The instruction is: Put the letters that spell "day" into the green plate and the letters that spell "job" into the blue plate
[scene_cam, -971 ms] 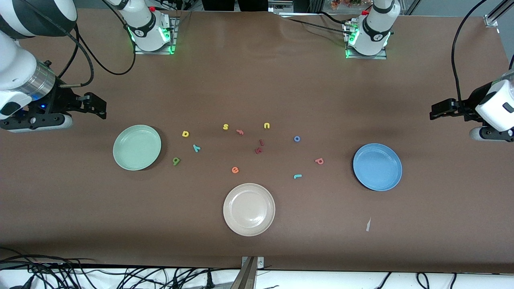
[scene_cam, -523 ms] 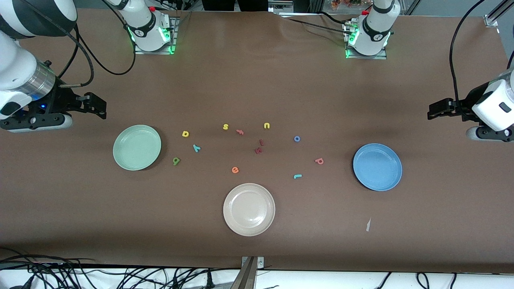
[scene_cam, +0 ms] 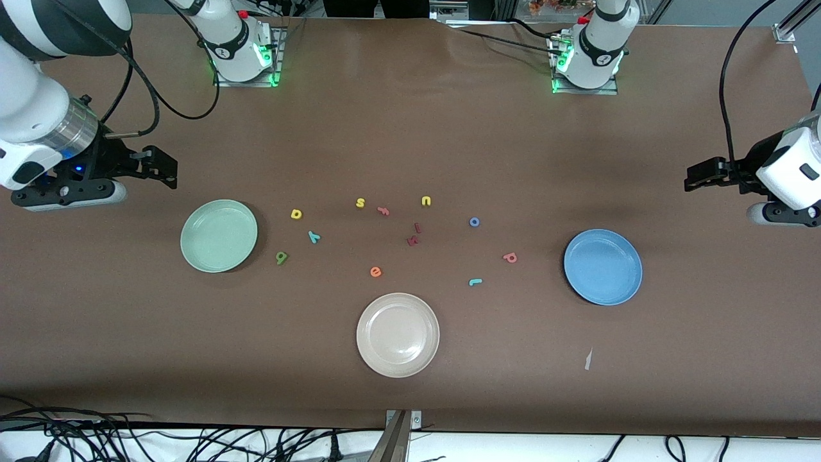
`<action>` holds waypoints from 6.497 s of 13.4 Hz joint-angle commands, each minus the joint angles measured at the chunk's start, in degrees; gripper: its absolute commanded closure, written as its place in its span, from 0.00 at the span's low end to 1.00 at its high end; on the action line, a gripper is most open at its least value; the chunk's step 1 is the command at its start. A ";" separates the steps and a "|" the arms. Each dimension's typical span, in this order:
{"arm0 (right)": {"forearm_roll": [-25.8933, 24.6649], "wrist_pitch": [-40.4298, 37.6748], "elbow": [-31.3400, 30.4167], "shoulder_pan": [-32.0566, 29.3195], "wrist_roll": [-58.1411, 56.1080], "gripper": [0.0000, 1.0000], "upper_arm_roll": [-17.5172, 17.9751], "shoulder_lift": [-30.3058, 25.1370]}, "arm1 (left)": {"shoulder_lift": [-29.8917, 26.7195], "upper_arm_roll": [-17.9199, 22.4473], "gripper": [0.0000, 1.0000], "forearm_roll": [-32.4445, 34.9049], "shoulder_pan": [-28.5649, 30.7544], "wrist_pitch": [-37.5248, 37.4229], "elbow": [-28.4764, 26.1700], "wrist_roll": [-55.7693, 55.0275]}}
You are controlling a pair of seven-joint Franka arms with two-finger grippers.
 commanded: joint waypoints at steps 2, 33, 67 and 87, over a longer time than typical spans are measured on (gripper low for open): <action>-0.49 -0.97 0.41 -0.05 -0.54 0.00 0.23 -0.52 | 0.86 0.09 0.00 -1.19 0.42 -1.30 2.02 1.32; -0.23 -0.97 -0.12 -0.05 -0.62 0.00 0.32 -0.61 | 0.86 0.09 0.00 -1.10 0.33 -1.30 2.02 1.32; 3.37 -1.15 -0.82 -0.05 -0.54 0.00 0.58 2.72 | 6.39 -1.22 0.00 -6.98 -0.90 0.80 0.88 0.61; 3.55 29.78 -17.34 5.66 7.56 0.00 0.14 11.96 | 25.56 -1.49 0.00 -10.33 -18.30 49.13 -16.34 -24.52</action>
